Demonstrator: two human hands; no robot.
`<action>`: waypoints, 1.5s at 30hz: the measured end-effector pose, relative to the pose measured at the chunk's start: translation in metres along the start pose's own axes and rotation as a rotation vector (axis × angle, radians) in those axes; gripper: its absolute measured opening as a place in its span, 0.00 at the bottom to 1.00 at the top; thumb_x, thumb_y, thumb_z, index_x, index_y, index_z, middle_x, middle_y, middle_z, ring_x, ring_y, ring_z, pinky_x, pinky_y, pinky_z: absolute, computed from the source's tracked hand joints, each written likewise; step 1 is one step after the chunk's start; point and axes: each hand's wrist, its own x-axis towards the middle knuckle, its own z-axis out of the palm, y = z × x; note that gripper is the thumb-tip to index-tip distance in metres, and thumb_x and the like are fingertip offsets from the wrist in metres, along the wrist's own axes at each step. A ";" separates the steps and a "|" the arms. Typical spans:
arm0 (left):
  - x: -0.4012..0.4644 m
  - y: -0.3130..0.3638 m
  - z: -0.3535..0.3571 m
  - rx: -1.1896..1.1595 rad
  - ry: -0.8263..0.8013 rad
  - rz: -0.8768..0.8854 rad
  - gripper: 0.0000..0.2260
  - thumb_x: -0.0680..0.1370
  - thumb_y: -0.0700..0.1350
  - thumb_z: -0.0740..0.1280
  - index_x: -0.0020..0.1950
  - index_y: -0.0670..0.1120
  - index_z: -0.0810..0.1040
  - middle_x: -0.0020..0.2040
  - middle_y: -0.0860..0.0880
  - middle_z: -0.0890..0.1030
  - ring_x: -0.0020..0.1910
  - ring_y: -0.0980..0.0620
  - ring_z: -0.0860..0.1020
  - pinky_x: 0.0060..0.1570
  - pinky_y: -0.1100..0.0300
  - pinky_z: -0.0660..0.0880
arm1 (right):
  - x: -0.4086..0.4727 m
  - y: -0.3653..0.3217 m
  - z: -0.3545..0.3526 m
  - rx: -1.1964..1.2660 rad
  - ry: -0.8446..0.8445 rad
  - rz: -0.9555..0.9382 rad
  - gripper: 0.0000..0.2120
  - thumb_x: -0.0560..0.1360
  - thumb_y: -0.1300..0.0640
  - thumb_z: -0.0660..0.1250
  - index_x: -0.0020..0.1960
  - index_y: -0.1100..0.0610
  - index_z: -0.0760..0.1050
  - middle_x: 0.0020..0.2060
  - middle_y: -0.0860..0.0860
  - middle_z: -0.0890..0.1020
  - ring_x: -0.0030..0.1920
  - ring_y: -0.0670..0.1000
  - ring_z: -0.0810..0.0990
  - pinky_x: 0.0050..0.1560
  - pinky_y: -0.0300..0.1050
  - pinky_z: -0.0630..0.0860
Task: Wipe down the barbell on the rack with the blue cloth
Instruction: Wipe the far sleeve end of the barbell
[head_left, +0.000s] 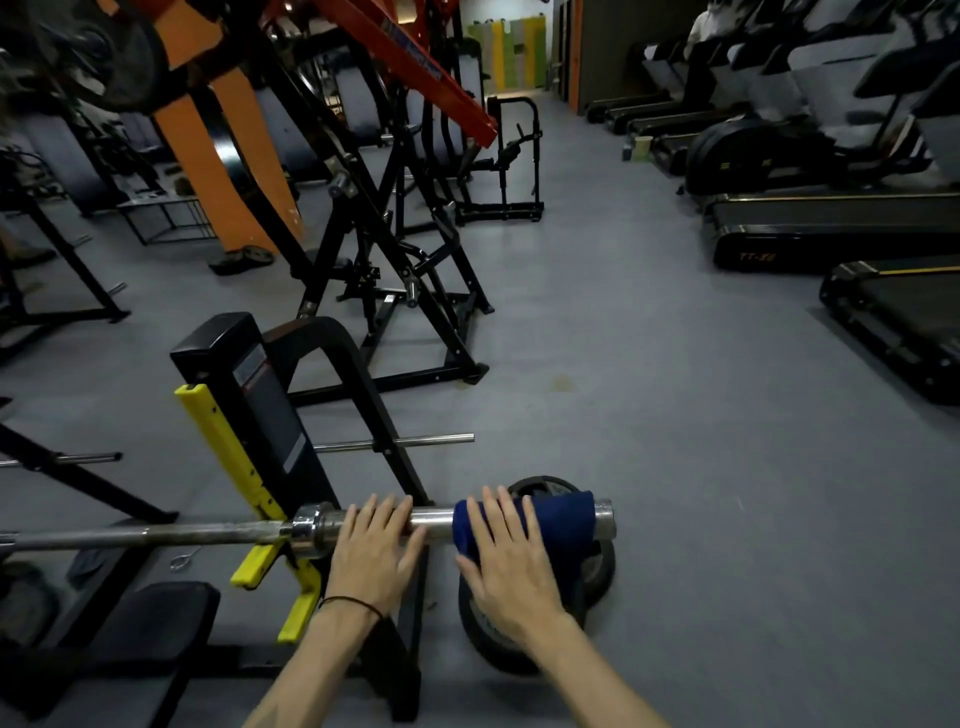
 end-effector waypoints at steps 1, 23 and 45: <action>0.002 -0.001 0.001 0.008 0.016 0.016 0.31 0.83 0.63 0.46 0.65 0.47 0.81 0.58 0.46 0.83 0.59 0.43 0.81 0.67 0.42 0.72 | -0.003 0.005 0.001 -0.015 -0.013 -0.034 0.32 0.81 0.39 0.54 0.80 0.55 0.61 0.77 0.56 0.67 0.78 0.58 0.64 0.76 0.59 0.52; 0.020 -0.014 0.023 0.057 0.091 0.189 0.30 0.57 0.46 0.82 0.57 0.46 0.78 0.46 0.46 0.77 0.44 0.42 0.76 0.53 0.43 0.75 | -0.003 -0.025 0.018 0.145 0.217 0.471 0.38 0.83 0.33 0.47 0.82 0.59 0.54 0.82 0.55 0.53 0.82 0.57 0.47 0.80 0.60 0.44; 0.049 -0.027 0.023 0.065 0.043 0.333 0.33 0.66 0.78 0.54 0.42 0.50 0.77 0.40 0.50 0.73 0.36 0.48 0.74 0.32 0.55 0.70 | -0.017 0.027 0.008 0.157 0.263 0.604 0.37 0.83 0.34 0.46 0.80 0.61 0.60 0.81 0.56 0.59 0.82 0.55 0.51 0.80 0.58 0.48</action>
